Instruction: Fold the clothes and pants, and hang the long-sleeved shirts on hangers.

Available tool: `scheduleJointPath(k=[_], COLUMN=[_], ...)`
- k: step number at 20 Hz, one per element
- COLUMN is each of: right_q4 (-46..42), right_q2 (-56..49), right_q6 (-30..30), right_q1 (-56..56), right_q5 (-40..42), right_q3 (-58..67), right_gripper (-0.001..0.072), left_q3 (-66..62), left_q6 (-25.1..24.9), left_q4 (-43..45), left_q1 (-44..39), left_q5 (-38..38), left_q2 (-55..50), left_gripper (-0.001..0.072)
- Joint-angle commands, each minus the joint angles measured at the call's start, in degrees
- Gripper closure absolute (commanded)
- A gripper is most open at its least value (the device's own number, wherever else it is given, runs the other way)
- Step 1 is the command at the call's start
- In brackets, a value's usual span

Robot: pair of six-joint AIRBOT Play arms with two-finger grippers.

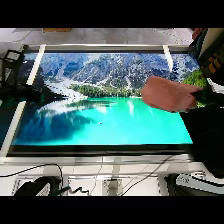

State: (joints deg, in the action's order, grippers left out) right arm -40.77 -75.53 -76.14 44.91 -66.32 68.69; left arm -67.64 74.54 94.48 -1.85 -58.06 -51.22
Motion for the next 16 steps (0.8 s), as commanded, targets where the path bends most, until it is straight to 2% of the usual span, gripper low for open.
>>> scheduleJointPath(k=[1, 4, 6, 7, 9, 10, 11, 12, 16], right_q4=[-15.21, -32.3, -42.99, -46.84, -49.29, -49.31, -49.29, -49.22, -48.26], right_q2=[6.67, 14.36, 19.04, 20.79, 22.18, 22.14, 22.03, 22.01, 22.01], right_q6=[-15.19, -29.79, -42.64, -46.93, -48.15, -48.15, -48.15, -48.15, -47.3], right_q1=[9.77, 14.91, 17.03, 17.62, 18.29, 18.32, 18.29, 18.29, 18.25], right_q5=[4.59, 4.09, -0.13, -3.26, -7.72, -9.09, -9.81, -9.77, -9.86], right_q3=[0.17, 0.17, 0.15, 0.15, 0.17, 0.17, 0.17, 0.17, 0.17], right_gripper=[0.0686, 0.0687, 0.0687, 0.0686, 0.0678, 0.0603, 0.0358, 0.0046, 0.0034], left_q3=[-0.13, -0.13, -0.13, -0.13, -0.13, -0.13, -0.13, -0.13, -0.13], left_q6=[-0.02, -0.02, -0.02, -0.02, -0.02, -0.02, -0.02, -0.02, -0.02], left_q4=[1.51, 1.51, 1.53, 1.53, 1.53, 1.51, 1.53, 1.53, 1.51], left_q1=[0.42, 0.42, 0.42, 0.42, 0.42, 0.42, 0.42, 0.42, 0.42], left_q5=[0.24, 0.24, 0.24, 0.24, 0.24, 0.24, 0.24, 0.24, 0.22], left_q2=[1.46, 1.46, 1.46, 1.46, 1.46, 1.46, 1.46, 1.46, 1.46], left_gripper=[0.07, 0.07, 0.07, 0.07, 0.07, 0.07, 0.0701, 0.0701, 0.07])
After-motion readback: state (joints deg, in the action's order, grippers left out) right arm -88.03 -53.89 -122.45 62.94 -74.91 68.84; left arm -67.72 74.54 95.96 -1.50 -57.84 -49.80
